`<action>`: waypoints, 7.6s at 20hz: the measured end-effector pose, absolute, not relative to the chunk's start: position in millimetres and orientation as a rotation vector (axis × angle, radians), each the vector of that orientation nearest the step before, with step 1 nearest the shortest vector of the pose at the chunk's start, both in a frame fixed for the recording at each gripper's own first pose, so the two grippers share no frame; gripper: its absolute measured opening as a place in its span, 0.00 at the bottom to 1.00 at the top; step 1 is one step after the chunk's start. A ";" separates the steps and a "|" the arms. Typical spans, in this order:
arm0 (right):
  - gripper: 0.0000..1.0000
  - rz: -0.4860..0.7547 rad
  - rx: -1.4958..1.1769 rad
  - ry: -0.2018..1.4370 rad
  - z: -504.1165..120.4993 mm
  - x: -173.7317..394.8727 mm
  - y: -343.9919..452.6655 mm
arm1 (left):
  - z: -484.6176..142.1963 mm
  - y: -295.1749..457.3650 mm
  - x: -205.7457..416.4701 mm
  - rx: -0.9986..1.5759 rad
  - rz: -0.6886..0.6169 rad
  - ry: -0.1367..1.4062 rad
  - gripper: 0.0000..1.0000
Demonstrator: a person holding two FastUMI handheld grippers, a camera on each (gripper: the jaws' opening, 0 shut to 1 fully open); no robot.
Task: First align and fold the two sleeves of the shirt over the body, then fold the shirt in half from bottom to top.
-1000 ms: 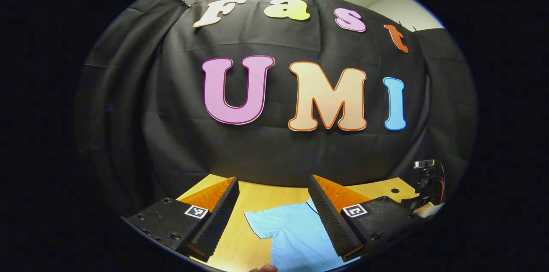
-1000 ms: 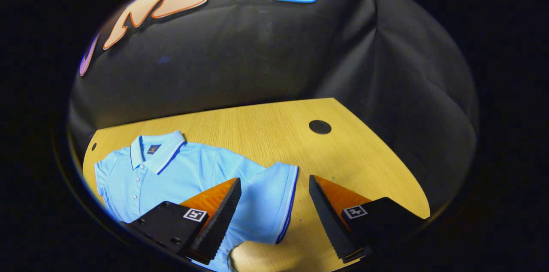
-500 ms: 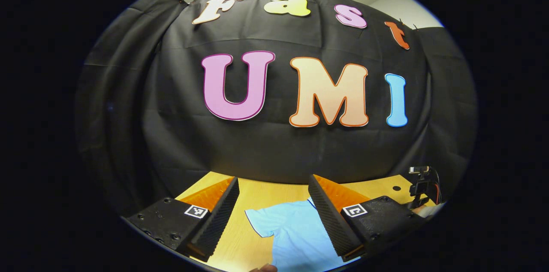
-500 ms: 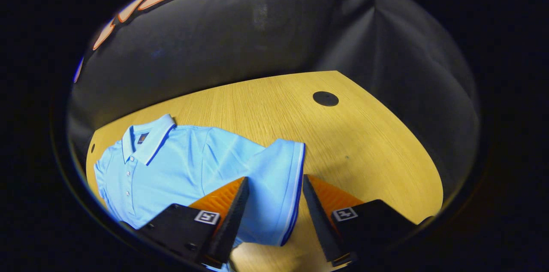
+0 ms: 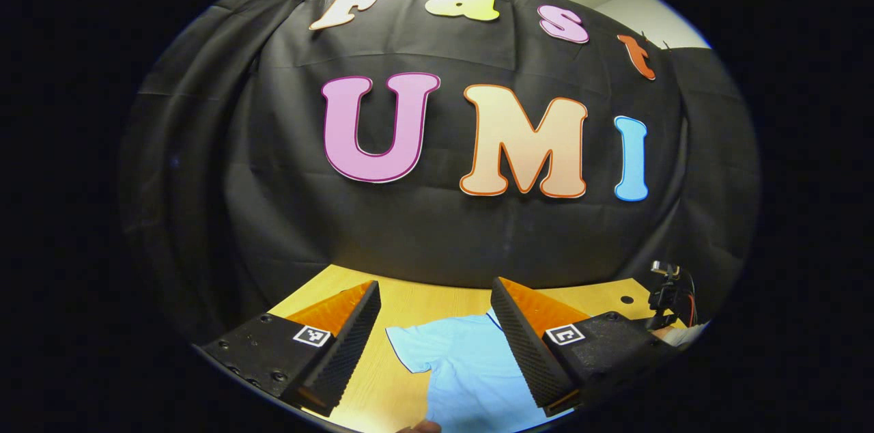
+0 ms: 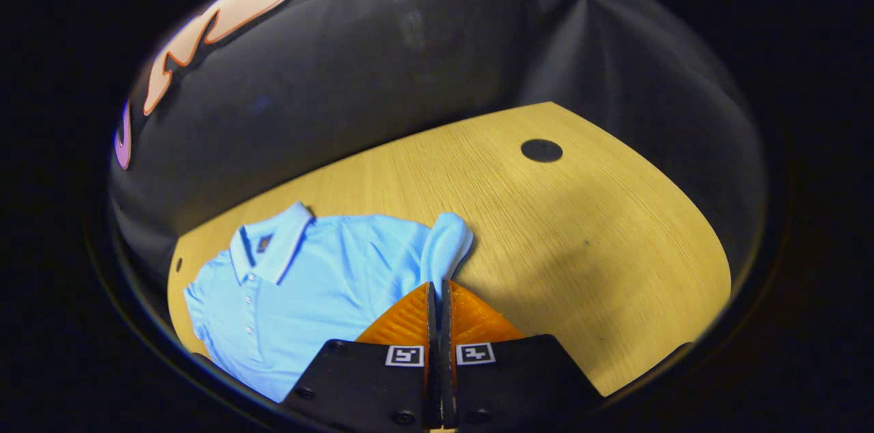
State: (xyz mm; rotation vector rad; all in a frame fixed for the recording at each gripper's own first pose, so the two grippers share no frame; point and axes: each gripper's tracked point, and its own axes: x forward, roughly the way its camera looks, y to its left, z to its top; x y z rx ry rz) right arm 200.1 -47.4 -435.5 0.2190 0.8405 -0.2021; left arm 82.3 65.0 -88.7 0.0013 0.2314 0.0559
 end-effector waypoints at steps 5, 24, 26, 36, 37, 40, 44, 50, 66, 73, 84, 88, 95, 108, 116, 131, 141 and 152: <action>0.02 -0.134 0.342 0.813 -417.3 211.7 5.3 | -89.2 64.0 82.0 -0.007 0.043 0.229 0.98; 0.94 0.051 0.514 0.898 -428.7 185.8 122.2 | -124.1 110.3 79.6 -0.054 0.131 0.299 0.98; 0.95 0.076 0.496 0.870 -410.8 181.4 120.2 | -135.2 110.1 86.7 -0.056 0.126 0.309 0.99; 0.97 -0.001 0.318 0.803 -374.8 136.0 29.8 | -236.4 112.2 154.1 -0.060 0.108 0.427 0.98; 0.97 -0.020 0.308 0.811 -375.2 129.5 17.6 | -248.8 113.8 162.6 -0.046 0.108 0.445 0.98; 0.97 -0.083 0.290 0.806 -374.9 111.9 -14.9 | -282.5 115.1 179.2 -0.040 0.114 0.484 0.98; 0.97 -0.107 0.275 0.794 -368.1 95.7 -29.0 | -329.9 123.5 188.1 -0.019 0.143 0.564 0.98; 0.97 -0.071 0.230 0.782 -360.1 85.2 -22.7 | -378.6 136.6 186.7 0.028 0.197 0.668 0.98; 0.97 -0.043 0.165 0.757 -345.0 66.1 -23.0 | -408.9 123.8 187.5 -0.105 0.250 0.715 0.04; 0.97 -0.021 0.164 0.723 -326.1 55.7 -17.2 | -379.1 82.1 195.0 -0.128 0.185 0.700 0.00; 0.97 -0.044 0.192 0.675 -310.9 47.7 -27.9 | -356.7 -57.1 208.7 -0.089 -0.064 0.692 0.00; 0.97 -0.056 0.212 0.676 -316.3 52.5 -22.5 | -385.4 -81.5 202.2 -0.066 -0.111 0.768 0.00; 0.97 -0.081 0.230 0.625 -305.3 58.2 -12.5 | -351.2 -85.0 192.6 -0.097 -0.217 0.685 0.99; 0.97 0.061 0.051 0.573 -260.3 -35.5 -12.7 | -217.1 -10.3 44.5 -0.021 -0.167 0.485 0.96; 0.97 0.096 -0.003 0.658 -288.1 -115.0 -17.1 | -251.8 36.0 -77.5 0.058 -0.105 0.590 0.96; 0.98 0.099 -0.183 0.906 -392.7 -226.6 -34.6 | -366.5 60.4 -209.4 0.152 -0.072 0.859 0.96; 0.75 0.131 -0.103 0.973 -406.2 -234.4 -17.1 | -369.5 39.8 -205.1 0.097 -0.145 0.776 0.84; 0.02 0.140 -0.073 0.993 -403.6 -236.4 1.5 | -371.2 19.0 -206.6 0.032 -0.117 0.893 0.00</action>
